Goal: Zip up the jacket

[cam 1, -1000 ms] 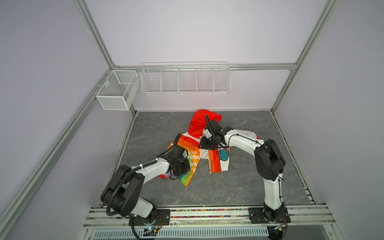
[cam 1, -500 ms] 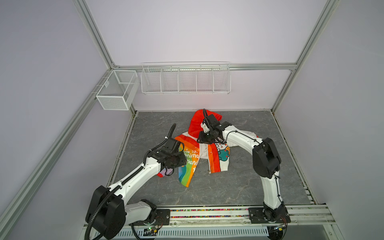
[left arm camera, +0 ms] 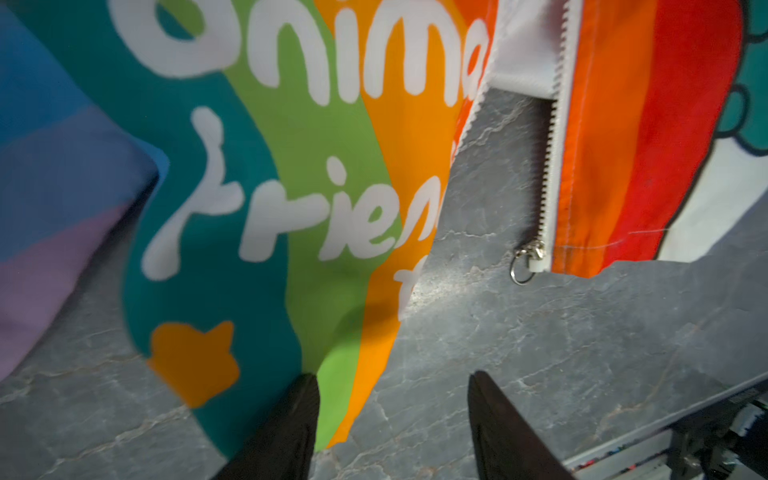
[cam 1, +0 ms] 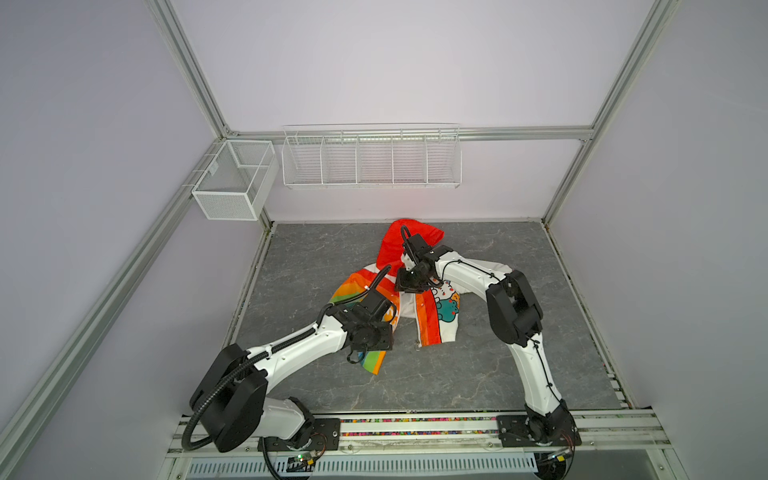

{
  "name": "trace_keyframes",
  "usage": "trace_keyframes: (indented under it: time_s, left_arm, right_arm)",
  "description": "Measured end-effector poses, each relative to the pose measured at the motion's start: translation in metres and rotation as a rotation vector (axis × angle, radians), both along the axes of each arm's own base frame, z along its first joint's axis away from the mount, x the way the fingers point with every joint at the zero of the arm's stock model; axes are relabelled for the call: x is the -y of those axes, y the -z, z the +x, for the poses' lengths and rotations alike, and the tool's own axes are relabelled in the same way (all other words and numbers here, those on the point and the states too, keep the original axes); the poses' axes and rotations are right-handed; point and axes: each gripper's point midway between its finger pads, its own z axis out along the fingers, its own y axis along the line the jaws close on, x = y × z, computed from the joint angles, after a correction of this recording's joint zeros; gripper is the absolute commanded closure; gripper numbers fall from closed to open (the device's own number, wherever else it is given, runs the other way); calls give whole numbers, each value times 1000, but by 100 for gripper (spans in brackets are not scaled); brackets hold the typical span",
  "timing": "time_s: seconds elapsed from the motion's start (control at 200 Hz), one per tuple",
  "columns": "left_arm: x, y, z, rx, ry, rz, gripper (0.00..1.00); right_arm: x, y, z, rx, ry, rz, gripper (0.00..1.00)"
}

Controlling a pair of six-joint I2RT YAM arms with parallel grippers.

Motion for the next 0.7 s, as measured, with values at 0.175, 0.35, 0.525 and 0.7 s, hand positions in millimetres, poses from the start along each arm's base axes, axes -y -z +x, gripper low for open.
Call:
trace_keyframes:
  time_s: [0.175,0.35,0.525,0.7]
  left_arm:
    - [-1,26,0,-34,13,63,40]
    - [-3,41,2,-49,10,100,52]
    - [-7,43,4,-35,8,128,84]
    - [-8,31,6,-14,25,133,100]
  right_arm:
    - [-1,0,1,-1,0,5,64]
    - [-5,-4,1,1,-5,22,73]
    - [-9,-6,1,-5,-11,47,82]
    - [-12,-10,1,-6,-18,69,87]
